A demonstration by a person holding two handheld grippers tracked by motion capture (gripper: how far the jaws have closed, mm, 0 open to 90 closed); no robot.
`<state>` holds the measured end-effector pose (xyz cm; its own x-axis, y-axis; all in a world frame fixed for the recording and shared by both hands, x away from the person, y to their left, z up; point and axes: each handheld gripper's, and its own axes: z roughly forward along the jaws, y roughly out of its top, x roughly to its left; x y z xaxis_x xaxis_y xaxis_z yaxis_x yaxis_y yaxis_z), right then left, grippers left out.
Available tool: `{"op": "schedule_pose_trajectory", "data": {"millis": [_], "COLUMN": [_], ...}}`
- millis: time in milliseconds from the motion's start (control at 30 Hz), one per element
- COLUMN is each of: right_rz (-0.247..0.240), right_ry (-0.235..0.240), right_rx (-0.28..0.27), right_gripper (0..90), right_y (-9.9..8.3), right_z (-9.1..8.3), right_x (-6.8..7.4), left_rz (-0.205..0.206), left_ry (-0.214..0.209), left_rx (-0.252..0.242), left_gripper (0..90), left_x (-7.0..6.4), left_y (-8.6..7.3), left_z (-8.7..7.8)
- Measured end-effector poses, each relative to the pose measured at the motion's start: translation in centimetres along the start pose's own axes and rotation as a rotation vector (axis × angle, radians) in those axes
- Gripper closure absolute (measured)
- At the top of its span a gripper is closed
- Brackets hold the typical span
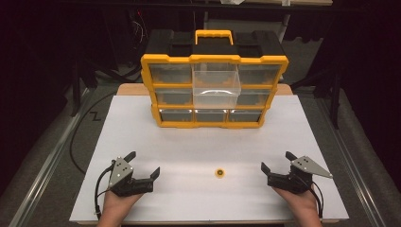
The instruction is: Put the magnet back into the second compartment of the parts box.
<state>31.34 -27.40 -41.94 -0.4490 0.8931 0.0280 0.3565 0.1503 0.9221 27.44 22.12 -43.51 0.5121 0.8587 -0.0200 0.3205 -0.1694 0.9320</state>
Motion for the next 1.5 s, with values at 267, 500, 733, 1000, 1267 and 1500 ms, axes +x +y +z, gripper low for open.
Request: {"op": "schedule_pose_trajectory", "data": {"millis": [267,500,733,1000,1267,1500], "right_rz": [-0.007,-0.04,-0.065,-0.07,-0.097,-0.127], "right_ry": [-0.013,-0.002,-0.002,0.007,0.014,0.031], "right_rx": [-0.01,0.002,0.045,0.151,0.267,0.338], "right_gripper": [0.0,0.0,0.0,0.0,0.0,0.0], "right_y": [0.1,0.3,0.6,0.4,0.2,0.2], "right_z": [0.0,0.6,1.4,2.2,2.9,3.2], "right_x": [-0.2,0.0,0.4,0.5,0.8,0.9], "left_rz": [0.028,0.029,0.02,0.013,0.014,0.021], "left_ry": [0.005,-0.002,-0.007,-0.018,-0.02,-0.024], "left_rx": [0.002,-0.011,-0.007,-0.001,-0.004,0.0], "left_gripper": [0.2,0.2,0.2,0.2,0.2,0.2], "left_x": [-0.3,-0.2,-0.2,-0.2,-0.3,-0.3], "left_y": [0.1,0.1,0.1,0.1,0.1,0.1], "left_z": [-0.1,0.0,0.1,0.2,0.2,0.1]}}
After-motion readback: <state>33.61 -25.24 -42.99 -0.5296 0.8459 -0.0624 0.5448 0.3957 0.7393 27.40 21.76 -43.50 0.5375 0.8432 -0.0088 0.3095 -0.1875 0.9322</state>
